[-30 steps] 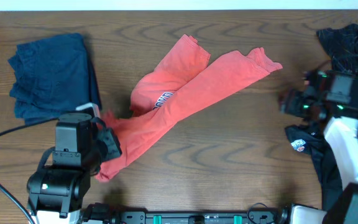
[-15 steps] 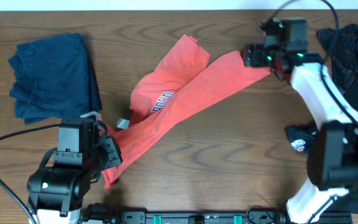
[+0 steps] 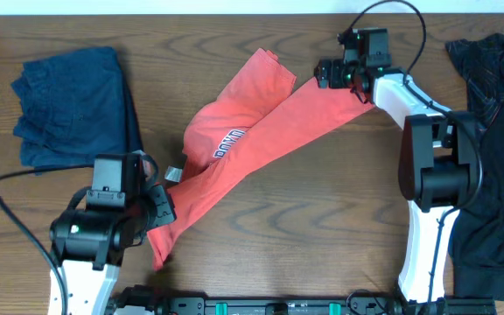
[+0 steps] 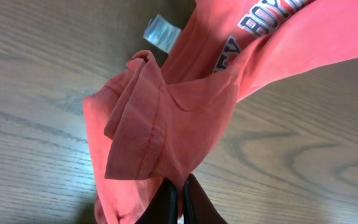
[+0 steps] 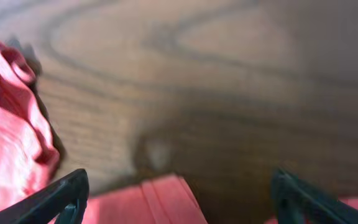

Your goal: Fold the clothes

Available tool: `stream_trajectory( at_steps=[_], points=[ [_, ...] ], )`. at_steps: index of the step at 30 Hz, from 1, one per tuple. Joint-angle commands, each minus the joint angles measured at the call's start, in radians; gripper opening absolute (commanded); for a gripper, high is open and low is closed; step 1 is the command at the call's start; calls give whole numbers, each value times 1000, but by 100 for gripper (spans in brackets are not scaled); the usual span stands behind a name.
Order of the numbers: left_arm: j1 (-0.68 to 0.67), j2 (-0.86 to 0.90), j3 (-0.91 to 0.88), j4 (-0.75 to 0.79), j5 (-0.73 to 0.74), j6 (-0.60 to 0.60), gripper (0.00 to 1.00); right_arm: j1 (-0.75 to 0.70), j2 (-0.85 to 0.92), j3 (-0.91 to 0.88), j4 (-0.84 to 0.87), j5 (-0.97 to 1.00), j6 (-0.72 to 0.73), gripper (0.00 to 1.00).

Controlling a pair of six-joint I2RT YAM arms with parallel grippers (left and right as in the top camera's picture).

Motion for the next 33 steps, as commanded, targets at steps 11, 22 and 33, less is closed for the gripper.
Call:
stream_trajectory(
  at_steps=[11, 22, 33],
  points=[
    [7, 50, -2, 32, 10, 3, 6, 22, 32, 35, -75, 7, 20, 50],
    [7, 50, -2, 35, 10, 3, 6, 13, 32, 40, -71, -6, 20, 19],
    [7, 50, -2, 142, 10, 3, 6, -16, -103, 42, -101, 9, 17, 1]
  ],
)
